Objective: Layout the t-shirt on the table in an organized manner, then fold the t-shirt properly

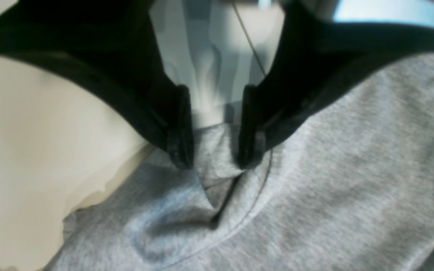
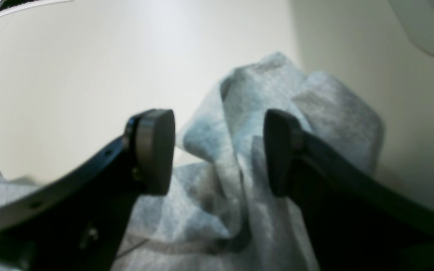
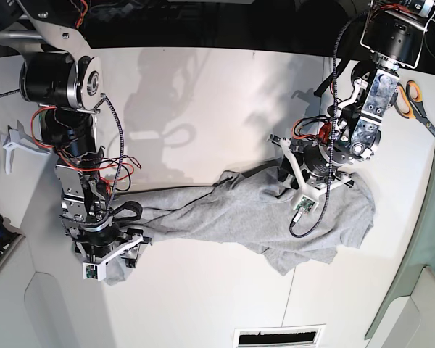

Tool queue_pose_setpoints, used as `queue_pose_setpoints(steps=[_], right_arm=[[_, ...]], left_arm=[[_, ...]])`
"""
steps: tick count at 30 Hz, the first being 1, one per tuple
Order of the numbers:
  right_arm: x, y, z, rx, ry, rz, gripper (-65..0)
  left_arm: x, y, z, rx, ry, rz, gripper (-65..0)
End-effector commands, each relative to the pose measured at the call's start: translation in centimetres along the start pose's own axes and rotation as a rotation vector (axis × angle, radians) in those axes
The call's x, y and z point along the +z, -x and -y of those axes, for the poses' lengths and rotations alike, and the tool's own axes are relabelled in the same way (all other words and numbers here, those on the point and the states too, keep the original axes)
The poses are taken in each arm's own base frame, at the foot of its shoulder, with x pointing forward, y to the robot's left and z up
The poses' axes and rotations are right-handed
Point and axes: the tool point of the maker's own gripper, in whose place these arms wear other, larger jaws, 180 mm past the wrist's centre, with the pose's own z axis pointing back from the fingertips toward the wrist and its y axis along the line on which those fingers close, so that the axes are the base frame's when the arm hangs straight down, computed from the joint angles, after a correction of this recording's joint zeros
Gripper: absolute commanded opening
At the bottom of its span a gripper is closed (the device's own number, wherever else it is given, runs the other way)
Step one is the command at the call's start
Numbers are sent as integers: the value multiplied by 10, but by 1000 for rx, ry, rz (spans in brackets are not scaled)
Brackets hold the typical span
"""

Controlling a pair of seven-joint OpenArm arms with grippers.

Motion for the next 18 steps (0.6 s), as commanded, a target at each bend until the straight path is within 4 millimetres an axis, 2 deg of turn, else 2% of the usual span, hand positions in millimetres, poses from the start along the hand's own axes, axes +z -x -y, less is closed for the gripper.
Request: queue_pose_setpoints(steps=[1, 13, 18], right_arm=[[-4, -31, -6, 2, -30, 71, -279], [-5, -36, -31, 13, -109, 90, -279], [-5, -33, -31, 38, -97, 80, -279]], left_arm=[[2, -18, -8, -8, -13, 52, -409], [2, -19, -7, -8, -13, 56, -409], [2, -19, -7, -8, -13, 56, -409]])
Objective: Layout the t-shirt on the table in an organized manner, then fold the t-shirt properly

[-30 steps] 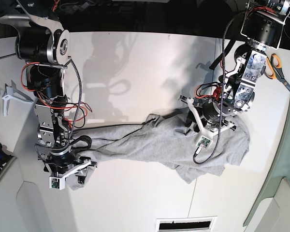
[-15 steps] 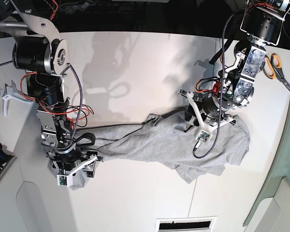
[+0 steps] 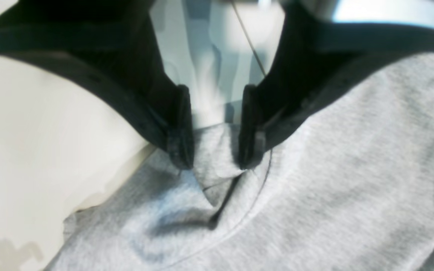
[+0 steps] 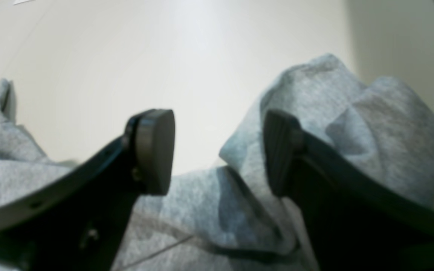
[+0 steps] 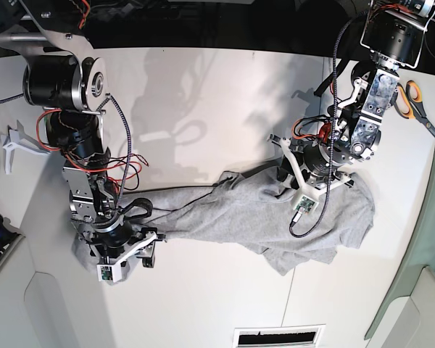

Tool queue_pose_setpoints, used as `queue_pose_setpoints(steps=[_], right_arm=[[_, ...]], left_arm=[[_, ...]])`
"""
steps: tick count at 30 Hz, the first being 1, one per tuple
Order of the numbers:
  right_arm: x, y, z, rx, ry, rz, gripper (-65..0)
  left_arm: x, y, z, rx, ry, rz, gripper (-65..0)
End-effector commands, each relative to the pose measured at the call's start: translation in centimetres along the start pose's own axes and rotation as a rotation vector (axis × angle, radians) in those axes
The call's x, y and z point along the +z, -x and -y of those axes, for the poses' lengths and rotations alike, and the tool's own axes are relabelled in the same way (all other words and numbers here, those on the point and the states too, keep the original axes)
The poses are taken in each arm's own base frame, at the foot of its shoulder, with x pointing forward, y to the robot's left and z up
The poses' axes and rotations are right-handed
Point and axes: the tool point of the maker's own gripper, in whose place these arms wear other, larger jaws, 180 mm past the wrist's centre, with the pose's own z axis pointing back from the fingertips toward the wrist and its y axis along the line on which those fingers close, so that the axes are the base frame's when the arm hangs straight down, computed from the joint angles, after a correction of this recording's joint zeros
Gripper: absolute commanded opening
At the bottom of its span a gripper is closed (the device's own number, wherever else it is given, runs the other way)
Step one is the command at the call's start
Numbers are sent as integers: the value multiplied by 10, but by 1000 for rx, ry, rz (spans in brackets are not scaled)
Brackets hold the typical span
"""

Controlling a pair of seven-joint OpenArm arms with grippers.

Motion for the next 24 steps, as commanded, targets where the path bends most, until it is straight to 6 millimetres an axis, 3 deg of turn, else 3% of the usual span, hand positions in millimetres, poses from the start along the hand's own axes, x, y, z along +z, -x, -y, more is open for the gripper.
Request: queue_pose_setpoints(steps=[1, 7, 10, 21, 24], right_arm=[[-4, -33, 1, 17, 3, 75, -279], [-1, -20, 14, 34, 77, 51, -287], [-1, -15, 15, 36, 80, 41, -367], [-1, -15, 8, 128, 48, 32, -555], [-1, -15, 14, 140, 76, 31, -572]], left_arm=[[2, -19, -7, -8, -13, 55, -409], [2, -19, -8, -8, -13, 54, -409], [2, -19, -8, -8, -13, 55, -409], [2, -19, -8, -8, -13, 55, -409], [2, -19, -8, -8, -13, 55, -409]])
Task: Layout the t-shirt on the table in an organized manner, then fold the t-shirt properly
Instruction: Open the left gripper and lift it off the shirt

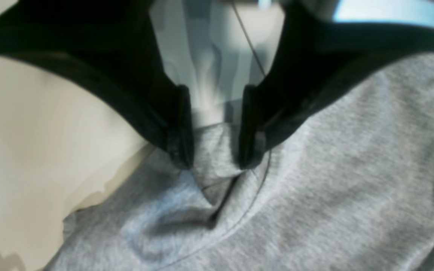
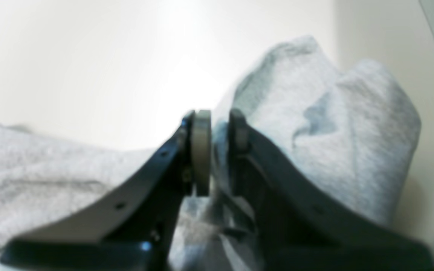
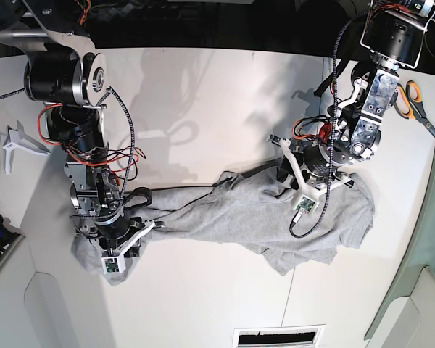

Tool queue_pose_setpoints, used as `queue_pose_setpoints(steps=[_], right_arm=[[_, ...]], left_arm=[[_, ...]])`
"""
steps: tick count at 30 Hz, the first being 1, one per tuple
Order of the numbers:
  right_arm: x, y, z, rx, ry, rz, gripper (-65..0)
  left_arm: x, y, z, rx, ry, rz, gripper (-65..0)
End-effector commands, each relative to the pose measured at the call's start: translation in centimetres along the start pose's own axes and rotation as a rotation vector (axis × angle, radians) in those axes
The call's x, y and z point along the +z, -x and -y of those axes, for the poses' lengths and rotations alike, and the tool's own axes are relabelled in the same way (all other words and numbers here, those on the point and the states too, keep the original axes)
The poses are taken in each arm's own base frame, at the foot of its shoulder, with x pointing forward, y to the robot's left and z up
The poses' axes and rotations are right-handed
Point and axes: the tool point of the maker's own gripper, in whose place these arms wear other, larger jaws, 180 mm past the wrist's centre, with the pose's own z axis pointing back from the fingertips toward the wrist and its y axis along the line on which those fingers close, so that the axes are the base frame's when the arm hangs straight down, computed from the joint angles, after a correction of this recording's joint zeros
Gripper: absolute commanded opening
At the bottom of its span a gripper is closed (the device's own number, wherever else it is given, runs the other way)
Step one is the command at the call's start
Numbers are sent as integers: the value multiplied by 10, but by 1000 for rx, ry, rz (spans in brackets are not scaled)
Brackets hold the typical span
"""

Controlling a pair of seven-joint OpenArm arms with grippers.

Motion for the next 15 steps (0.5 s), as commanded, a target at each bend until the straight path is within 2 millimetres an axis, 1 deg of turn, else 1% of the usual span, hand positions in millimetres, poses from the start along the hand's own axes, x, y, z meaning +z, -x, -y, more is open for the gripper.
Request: queue_pose_setpoints(steps=[1, 6, 9, 15], right_arm=[[-3, -34, 7, 2, 21, 81, -572], [-3, -33, 10, 13, 29, 77, -577], [-3, -31, 10, 43, 29, 69, -650], [-3, -30, 10, 57, 29, 60, -650]], left_arm=[[2, -18, -8, -8, -13, 51, -409], [2, -18, -8, -8, -13, 52, -409], [2, -18, -8, -8, -13, 52, -409], [2, -18, -8, -8, -13, 52, -409]])
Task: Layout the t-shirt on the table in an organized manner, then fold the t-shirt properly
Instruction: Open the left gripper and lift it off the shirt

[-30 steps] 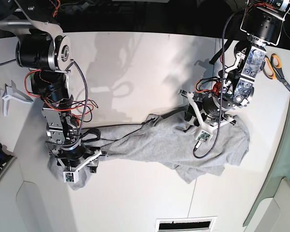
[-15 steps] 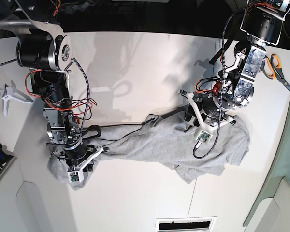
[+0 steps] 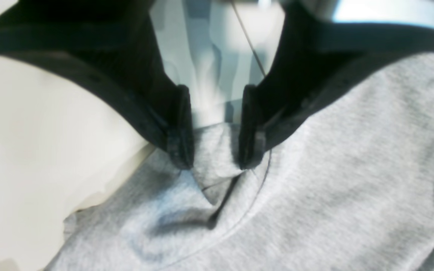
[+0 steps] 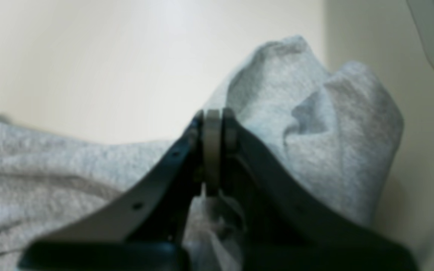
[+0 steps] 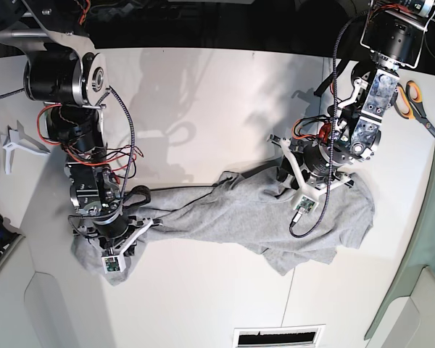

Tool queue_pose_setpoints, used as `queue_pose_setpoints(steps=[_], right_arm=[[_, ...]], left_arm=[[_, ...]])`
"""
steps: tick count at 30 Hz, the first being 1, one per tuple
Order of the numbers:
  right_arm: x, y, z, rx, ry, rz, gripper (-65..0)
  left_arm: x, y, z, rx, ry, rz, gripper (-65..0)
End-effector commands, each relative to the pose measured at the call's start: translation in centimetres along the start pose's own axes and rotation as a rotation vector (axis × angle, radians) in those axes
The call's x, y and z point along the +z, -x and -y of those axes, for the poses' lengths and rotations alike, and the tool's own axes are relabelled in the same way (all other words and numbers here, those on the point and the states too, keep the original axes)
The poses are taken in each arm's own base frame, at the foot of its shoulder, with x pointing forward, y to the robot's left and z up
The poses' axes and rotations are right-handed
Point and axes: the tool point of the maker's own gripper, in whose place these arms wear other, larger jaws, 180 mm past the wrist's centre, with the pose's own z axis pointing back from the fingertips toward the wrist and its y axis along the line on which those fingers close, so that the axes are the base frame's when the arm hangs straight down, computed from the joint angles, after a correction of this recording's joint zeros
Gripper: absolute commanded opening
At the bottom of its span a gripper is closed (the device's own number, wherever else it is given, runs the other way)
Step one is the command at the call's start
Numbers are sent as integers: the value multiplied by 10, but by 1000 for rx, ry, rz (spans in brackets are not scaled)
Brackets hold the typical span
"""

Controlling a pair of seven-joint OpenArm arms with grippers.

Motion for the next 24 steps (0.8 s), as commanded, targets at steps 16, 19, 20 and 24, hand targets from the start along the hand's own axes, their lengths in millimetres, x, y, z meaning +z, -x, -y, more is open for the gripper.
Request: queue_pose_setpoints(steps=[16, 19, 20, 24], right_arm=[[-3, -34, 6, 4, -1, 79, -650], [-3, -34, 6, 4, -1, 79, -650], [-3, -34, 6, 4, -1, 79, -650], [-3, -34, 6, 4, -1, 79, -650]], left_arm=[[33, -61, -50, -51, -109, 151, -409], [33, -58, -47, -62, -95, 141, -409], [33, -56, -45, -69, -81, 136, -409], [26, -38, -28, -110, 10, 88, -392]])
